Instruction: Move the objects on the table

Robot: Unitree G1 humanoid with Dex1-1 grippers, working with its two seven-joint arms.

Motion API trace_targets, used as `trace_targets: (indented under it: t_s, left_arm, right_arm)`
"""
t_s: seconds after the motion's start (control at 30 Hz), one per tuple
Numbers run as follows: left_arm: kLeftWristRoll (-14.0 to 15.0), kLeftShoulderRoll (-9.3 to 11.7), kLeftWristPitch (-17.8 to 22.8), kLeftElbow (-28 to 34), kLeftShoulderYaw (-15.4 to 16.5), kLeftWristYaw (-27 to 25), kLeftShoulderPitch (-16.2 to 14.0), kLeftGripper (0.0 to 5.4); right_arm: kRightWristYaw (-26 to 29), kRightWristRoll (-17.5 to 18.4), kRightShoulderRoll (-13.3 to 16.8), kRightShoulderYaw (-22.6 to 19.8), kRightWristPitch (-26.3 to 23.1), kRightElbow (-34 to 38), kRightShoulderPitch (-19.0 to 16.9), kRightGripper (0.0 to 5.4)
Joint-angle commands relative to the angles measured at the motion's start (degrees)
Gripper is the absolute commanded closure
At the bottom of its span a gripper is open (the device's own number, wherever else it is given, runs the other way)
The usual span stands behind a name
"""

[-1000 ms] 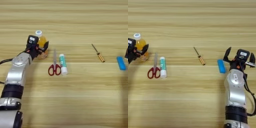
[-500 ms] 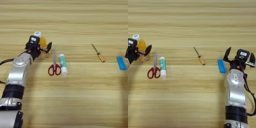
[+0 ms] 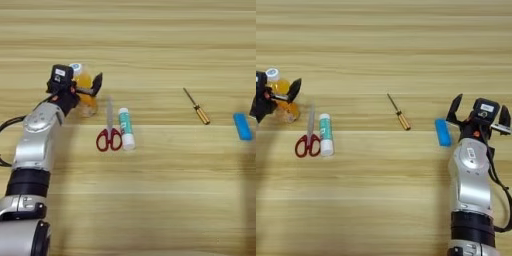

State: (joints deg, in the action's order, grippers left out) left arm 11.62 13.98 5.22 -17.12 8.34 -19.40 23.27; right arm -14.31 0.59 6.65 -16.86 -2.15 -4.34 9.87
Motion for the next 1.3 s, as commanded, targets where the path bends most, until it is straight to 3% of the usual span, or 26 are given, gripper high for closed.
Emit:
trace_targets:
  t_s: [0.03, 0.17, 0.47, 0.67, 1.1, 1.3]
  left_arm:
    - [0.6, -0.5, -1.3, 0.9, 0.4, 0.0, 1.2, 0.01]
    - [-1.8, 0.4, -5.5, 0.2, 0.3, 1.5, 1.7, 0.01]
    - [2.5, 0.2, -6.2, 2.0, 1.9, -0.6, 2.7, 0.01]
    - [4.7, 1.0, -7.9, 1.6, 5.3, 0.9, 4.8, 0.01]
    - [2.9, 4.5, -14.2, -7.3, 10.0, 6.0, 8.7, 0.01]
    - [0.5, 6.7, -17.0, -16.7, 10.1, 7.7, 11.0, 0.01]
  right_arm:
    - [0.3, 0.2, 0.4, -0.1, -0.1, -0.4, 0.5, 0.0]
    - [0.4, 0.2, 0.4, -0.1, 0.0, -0.5, 0.6, 0.0]
    - [0.5, 0.1, 0.4, -0.1, -0.1, -0.5, 0.6, 0.0]
    - [0.5, 0.1, 0.4, 0.0, 0.0, -0.7, 0.7, 0.0]
    - [1.1, -0.8, 0.4, 1.0, 0.6, 0.1, 0.3, 0.0]
    - [1.2, -1.1, 0.3, 1.3, 0.8, 0.2, 0.2, 0.0]
